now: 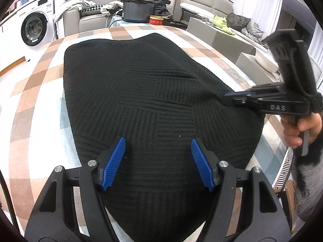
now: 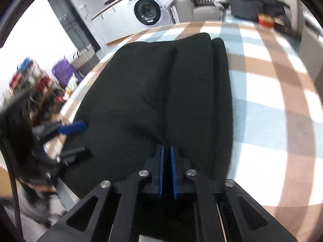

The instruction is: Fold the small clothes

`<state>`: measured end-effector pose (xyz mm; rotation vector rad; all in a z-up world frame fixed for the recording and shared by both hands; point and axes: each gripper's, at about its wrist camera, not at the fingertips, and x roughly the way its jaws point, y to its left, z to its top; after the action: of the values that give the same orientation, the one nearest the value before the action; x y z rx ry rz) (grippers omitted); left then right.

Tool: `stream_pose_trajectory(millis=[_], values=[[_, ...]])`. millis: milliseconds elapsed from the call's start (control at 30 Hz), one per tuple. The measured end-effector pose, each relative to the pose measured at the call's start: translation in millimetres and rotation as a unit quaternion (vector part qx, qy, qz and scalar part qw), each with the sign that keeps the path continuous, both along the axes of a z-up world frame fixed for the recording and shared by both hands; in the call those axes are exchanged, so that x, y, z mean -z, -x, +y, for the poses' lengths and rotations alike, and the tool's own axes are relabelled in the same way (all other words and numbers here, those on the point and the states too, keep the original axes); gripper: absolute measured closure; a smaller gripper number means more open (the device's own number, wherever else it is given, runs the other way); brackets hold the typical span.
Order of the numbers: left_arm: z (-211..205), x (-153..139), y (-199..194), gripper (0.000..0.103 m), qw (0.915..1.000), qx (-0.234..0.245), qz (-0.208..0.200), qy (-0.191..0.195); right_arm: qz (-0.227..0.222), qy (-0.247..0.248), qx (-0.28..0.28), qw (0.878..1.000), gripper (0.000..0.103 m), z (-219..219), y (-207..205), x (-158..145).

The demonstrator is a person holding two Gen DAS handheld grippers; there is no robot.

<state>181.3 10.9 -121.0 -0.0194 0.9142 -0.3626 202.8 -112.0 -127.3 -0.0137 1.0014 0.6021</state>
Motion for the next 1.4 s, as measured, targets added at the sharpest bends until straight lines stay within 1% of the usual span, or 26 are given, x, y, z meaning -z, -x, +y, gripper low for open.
stream_pose_trajectory(millis=[33,67,133,200,233,267,367,433,467,567,633,700,733,800,900,967,1000,1067,1100,1167,1233,1300,1400], values=[[1,-1,0,0.038,1.0,-0.001,0.002,0.003,-0.007,0.013,0.003,1.0,0.095,-1,4,-4],[1,-1,0,0.038,1.0,-0.002,0.003,0.004,-0.011,0.011,0.007,1.0,0.092,-4,6,-8],[3,-4,1,0.038,0.9999,-0.008,0.006,0.012,-0.006,-0.015,0.012,1.0,0.09,-14,12,-16],[5,-9,3,0.038,0.9995,-0.007,0.007,0.031,0.001,-0.047,0.007,0.999,0.084,-23,22,-22],[4,-11,4,0.038,0.9992,-0.005,0.007,0.04,0.004,-0.058,-0.001,0.998,0.078,-28,29,-18],[3,-13,6,0.038,0.9988,0.001,0.006,0.048,0.006,-0.059,-0.004,0.998,0.077,-27,33,-15],[-4,-15,12,0.038,0.9988,0.011,0.001,0.047,0.003,-0.046,-0.008,0.999,0.077,-32,49,-2],[-9,-15,15,0.038,0.9986,0.02,0.003,0.048,-0.019,-0.051,-0.016,0.998,0.077,-37,61,2],[-13,-14,17,0.038,0.9985,0.028,0.005,0.046,-0.021,-0.05,-0.019,0.998,0.077,-39,64,4],[-20,-11,22,0.036,0.9987,0.037,0.004,0.036,-0.019,-0.049,-0.016,0.998,0.076,-41,65,0],[-22,-9,25,0.035,0.9986,0.042,0.001,0.031,-0.026,-0.055,-0.009,0.998,0.076,-43,61,-6],[-22,-7,28,0.034,0.9985,0.047,-0.001,0.029,-0.031,-0.057,0.001,0.998,0.074,-46,60,-8],[-22,-5,27,0.034,0.9984,0.049,0.001,0.029,-0.026,-0.051,0.009,0.998,0.072,-47,56,-5],[-19,-4,26,0.033,0.9984,0.048,0.005,0.031,-0.003,-0.046,0.014,0.999,0.072,-46,52,5],[-11,-5,24,0.033,0.9988,0.04,0.009,0.028,-0.002,-0.053,0.023,0.998,0.072,-42,58,9],[-2,-7,21,0.033,0.9991,0.028,0.011,0.028,0.019,-0.057,0.006,0.998,0.072,-39,64,8],[2,-8,19,0.033,0.9992,0.022,0.011,0.03,0.022,-0.05,-0.005,0.998,0.072,-36,67,6],[9,-10,17,0.033,0.9991,0.011,0.011,0.038,0.008,-0.031,-0.012,0.999,0.071,-31,71,-4],[11,-11,16,0.033,0.9989,0.009,0.012,0.044,0.002,-0.036,-0.009,0.999,0.071,-31,69,-10],[10,-10,14,0.033,0.9988,0.012,0.011,0.047,-0.027,-0.06,0.01,0.998,0.065,-30,59,-27],[7,-6,15,0.033,0.999,0.017,0.014,0.038,-0.05,-0.067,0.031,0.996,0.062,-22,40,-39],[2,-3,17,0.032,0.9996,0.018,0.006,0.022,-0.048,-0.081,0.036,0.995,0.062,-4,6,-43],[-6,-1,18,0.031,0.9997,0.024,0.0,0.004,-0.027,-0.076,0.034,0.996,0.062,26,-47,-39]])
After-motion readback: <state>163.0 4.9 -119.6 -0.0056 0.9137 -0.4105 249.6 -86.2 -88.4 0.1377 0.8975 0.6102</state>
